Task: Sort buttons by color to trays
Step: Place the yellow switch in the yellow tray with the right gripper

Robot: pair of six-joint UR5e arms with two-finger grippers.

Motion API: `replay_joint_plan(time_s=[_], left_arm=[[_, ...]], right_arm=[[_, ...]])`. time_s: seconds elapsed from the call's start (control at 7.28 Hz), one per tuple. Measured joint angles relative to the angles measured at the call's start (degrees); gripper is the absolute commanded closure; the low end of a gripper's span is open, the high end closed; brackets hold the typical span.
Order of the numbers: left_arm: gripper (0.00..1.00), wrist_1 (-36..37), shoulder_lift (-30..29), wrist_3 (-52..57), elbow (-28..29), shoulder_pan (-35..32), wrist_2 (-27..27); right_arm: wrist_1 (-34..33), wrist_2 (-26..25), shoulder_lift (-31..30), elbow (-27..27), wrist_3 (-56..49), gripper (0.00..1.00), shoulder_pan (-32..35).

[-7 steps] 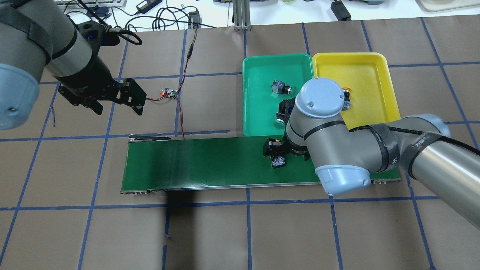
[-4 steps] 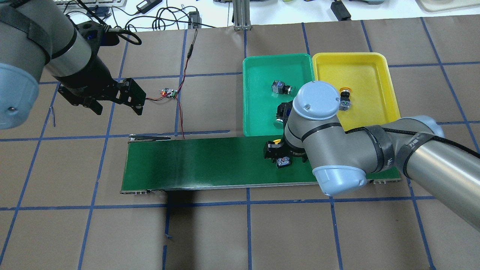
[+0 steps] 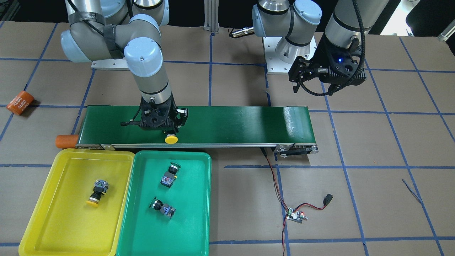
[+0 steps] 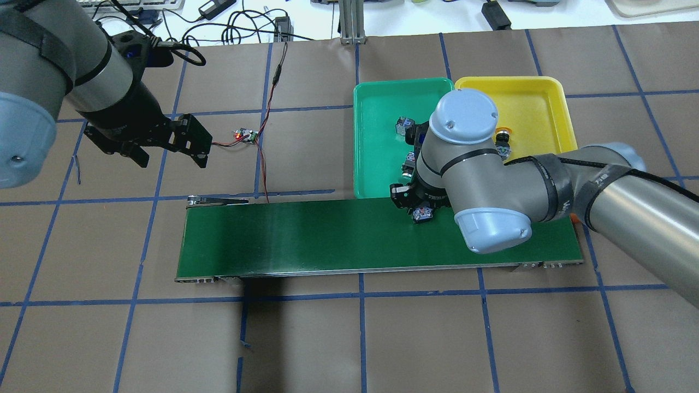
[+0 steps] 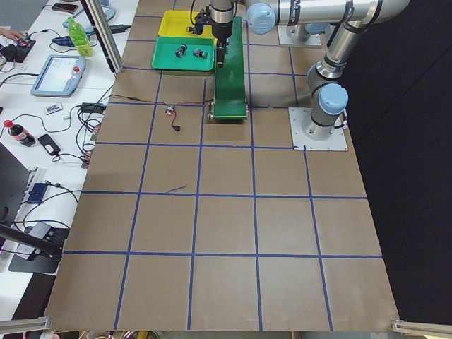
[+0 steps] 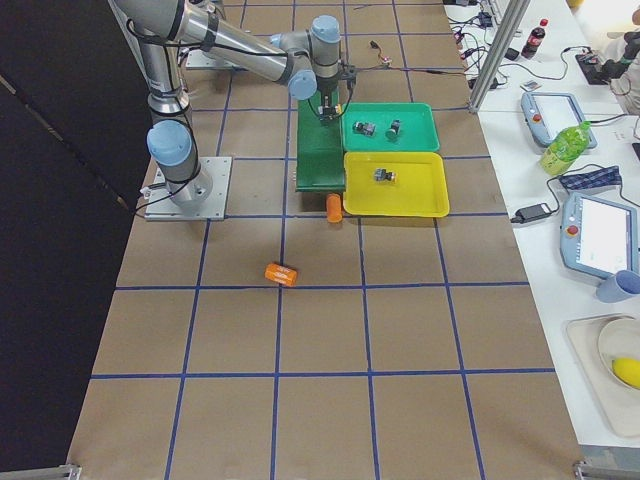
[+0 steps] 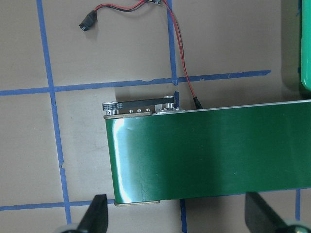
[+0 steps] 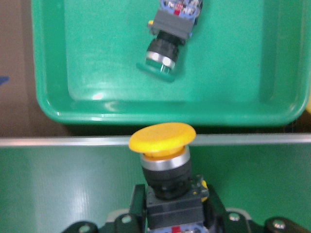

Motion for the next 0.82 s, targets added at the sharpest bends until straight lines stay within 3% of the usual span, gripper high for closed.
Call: replay_joint_plan(time_s=[0.27, 0.41, 0.55, 0.69, 0.82], left_arm=[[0.0, 0.0, 0.0, 0.0, 0.0, 0.0, 0.1], [0.0, 0.0, 0.0, 0.0, 0.0, 0.0, 0.1], [0.0, 0.0, 0.0, 0.0, 0.0, 0.0, 0.1], [0.0, 0.0, 0.0, 0.0, 0.0, 0.0, 0.1], [0.0, 0.0, 0.0, 0.0, 0.0, 0.0, 0.0]], right_arm=[[8.8, -0.7, 7.3, -13.3, -2.6, 0.91, -4.8], [12.8, -0.6, 10.6, -18.5, -6.0, 0.84, -8.2], [14.4, -0.4, 12.9, -20.8, -10.2, 0.39, -12.1], [14.9, -0.1, 14.1, -21.5, -14.2, 0.0, -16.0], [15.1, 0.3, 14.5, -21.8, -16.7, 0.0, -18.7]])
